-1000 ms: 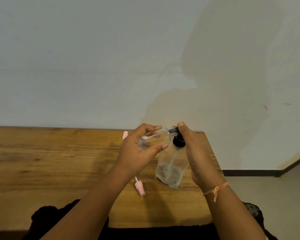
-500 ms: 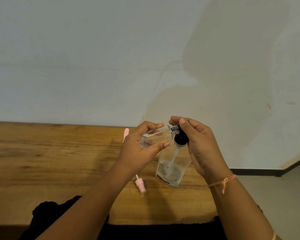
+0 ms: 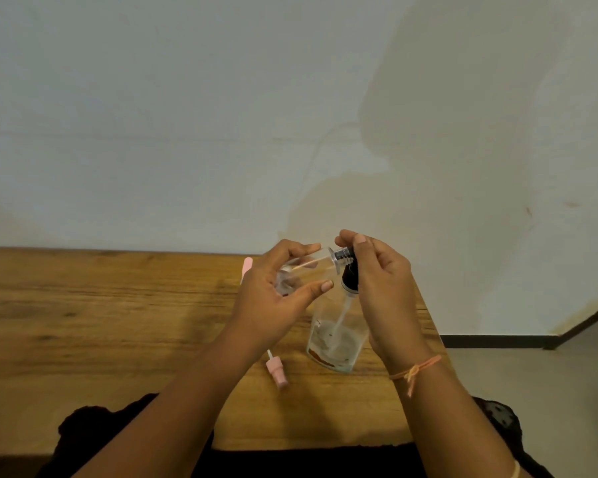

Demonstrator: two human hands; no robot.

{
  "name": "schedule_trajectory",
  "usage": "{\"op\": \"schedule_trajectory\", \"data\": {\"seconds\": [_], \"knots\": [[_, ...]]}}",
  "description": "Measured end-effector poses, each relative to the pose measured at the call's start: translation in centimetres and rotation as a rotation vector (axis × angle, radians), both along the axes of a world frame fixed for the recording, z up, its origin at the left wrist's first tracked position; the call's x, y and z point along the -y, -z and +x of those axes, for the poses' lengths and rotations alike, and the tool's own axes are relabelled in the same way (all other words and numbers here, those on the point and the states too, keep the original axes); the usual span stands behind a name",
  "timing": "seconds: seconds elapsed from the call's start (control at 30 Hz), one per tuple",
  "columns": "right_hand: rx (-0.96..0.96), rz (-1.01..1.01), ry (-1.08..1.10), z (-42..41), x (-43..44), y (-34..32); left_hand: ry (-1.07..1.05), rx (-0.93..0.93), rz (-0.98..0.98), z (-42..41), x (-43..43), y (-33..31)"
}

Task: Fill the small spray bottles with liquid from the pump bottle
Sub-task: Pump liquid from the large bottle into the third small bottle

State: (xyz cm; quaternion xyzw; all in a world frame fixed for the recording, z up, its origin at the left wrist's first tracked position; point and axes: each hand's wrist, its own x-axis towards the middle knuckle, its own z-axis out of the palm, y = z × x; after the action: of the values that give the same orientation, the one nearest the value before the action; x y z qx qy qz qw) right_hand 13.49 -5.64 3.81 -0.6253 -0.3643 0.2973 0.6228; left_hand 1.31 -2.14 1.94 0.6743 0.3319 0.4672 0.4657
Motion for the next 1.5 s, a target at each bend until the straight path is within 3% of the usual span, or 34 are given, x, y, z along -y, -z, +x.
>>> {"op": "schedule_trajectory", "data": {"seconds": [0.13, 0.27, 0.43, 0.67, 0.83, 1.37, 1.5], "knots": [[0.213, 0.031, 0.064, -0.5, 0.0, 0.5, -0.021, -0.025, -0.004, 0.1, -0.1, 0.2], [0.075, -0.031, -0.011, 0.3, 0.1, -0.6, -0.01, -0.006, 0.016, 0.1, 0.1, 0.1], [0.08, -0.024, -0.035, 0.9, 0.2, -0.9, -0.009, 0.005, 0.044, 0.1, 0.0, -0.2], [0.356, 0.053, 0.015, 0.3, 0.1, 1.6, -0.019, -0.033, 0.016, 0.1, -0.3, 0.6], [0.26, 0.033, -0.047, 0.8, 0.2, 1.0, -0.022, -0.042, 0.048, 0.1, -0.1, 0.3], [0.277, 0.056, -0.066, 0.9, 0.3, 1.2, -0.023, -0.072, 0.03, 0.1, -0.2, 0.5], [0.195, 0.056, -0.12, 1.2, 0.5, 0.4, -0.03, -0.063, 0.063, -0.1, -0.2, 0.3]]}}
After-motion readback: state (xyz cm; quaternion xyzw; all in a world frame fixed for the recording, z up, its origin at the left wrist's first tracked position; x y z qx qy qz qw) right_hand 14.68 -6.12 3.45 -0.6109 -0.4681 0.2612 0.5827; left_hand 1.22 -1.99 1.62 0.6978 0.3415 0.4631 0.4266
